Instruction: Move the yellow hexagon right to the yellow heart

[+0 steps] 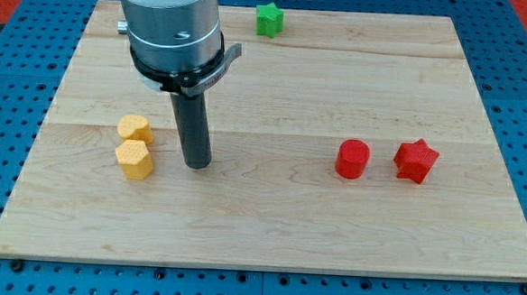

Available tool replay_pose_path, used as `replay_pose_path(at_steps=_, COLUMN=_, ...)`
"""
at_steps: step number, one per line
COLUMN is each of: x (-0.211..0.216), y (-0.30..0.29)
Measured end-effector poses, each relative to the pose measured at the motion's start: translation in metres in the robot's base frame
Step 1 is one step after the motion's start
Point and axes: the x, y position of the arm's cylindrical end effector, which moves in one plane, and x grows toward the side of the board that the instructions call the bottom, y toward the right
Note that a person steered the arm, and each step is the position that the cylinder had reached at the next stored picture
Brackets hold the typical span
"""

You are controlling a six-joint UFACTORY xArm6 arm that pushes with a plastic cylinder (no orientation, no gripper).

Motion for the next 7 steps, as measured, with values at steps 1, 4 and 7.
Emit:
replay_pose_path(at_steps=1, x=0.037, y=-0.002)
replay_pose_path(at_steps=4, x=0.054, y=-0.060)
replay_pose_path(at_steps=7, x=0.032, y=-0.105)
